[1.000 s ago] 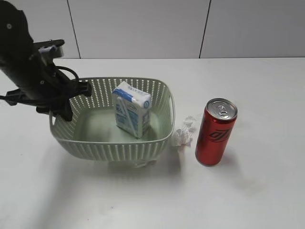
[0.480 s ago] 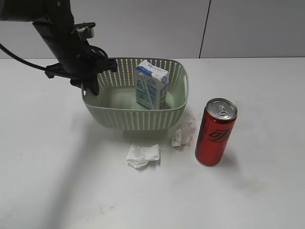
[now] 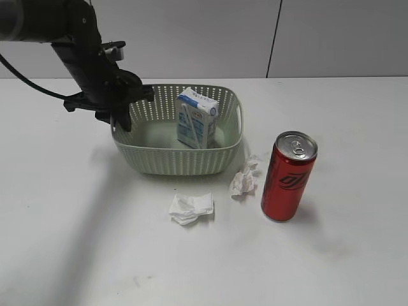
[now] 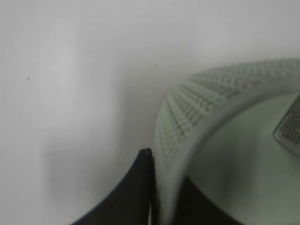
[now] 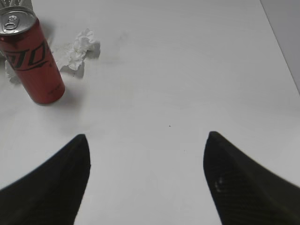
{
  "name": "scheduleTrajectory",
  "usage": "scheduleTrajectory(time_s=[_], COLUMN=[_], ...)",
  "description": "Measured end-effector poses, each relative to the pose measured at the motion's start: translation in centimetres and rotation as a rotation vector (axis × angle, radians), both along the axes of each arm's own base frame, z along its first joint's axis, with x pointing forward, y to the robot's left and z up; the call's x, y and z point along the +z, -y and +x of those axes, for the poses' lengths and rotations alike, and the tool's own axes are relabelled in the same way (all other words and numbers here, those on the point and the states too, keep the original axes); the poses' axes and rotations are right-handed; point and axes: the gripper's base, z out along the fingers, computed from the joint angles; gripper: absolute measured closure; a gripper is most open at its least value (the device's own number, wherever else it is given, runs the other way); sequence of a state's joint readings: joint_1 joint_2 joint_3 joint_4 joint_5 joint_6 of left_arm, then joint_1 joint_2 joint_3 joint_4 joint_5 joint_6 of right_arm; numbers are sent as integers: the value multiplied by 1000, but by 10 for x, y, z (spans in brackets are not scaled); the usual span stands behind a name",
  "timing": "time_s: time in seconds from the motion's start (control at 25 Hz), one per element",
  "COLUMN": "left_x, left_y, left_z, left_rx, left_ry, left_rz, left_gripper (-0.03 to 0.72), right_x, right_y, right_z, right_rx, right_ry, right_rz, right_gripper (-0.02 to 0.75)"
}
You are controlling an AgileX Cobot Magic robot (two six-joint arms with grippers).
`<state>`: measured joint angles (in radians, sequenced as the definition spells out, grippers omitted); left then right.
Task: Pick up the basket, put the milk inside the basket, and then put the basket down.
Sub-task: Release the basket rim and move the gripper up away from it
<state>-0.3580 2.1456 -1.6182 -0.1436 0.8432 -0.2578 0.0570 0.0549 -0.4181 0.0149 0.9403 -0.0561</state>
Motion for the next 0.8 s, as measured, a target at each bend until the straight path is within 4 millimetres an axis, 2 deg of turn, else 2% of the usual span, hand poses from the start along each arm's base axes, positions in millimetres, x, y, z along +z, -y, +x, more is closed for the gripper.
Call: scheduleTrajectory(time_s=[0.08,0.2,0.32,0.4,0.52,0.64,0.8], left_x=[0,2,4,4,9,26,58], left_y=[1,2,4,4,1,-8,-32], left_z=[0,1,2,1,0,0,-2], left_rx=[-3,-2,5,-1,-29,-41,-39], left_ry=[5,14,14,-6,-41,-59,-28], left_rz=[-6,-24,-42,-43,-53,-71,-78], left_gripper=[646,545,365,219,60,9,-2], right_x=[0,0,0,0,0,0,0], right_y=[0,0,0,0,0,3,4], right_z=[0,0,0,0,0,0,0], right_rx=[0,0,0,0,-1,-21,-31], right_ry=[0,0,0,0,0,2,1], right_rz=[0,0,0,0,-3,-33,-40], right_gripper=[147,148,148,148,148,148,148])
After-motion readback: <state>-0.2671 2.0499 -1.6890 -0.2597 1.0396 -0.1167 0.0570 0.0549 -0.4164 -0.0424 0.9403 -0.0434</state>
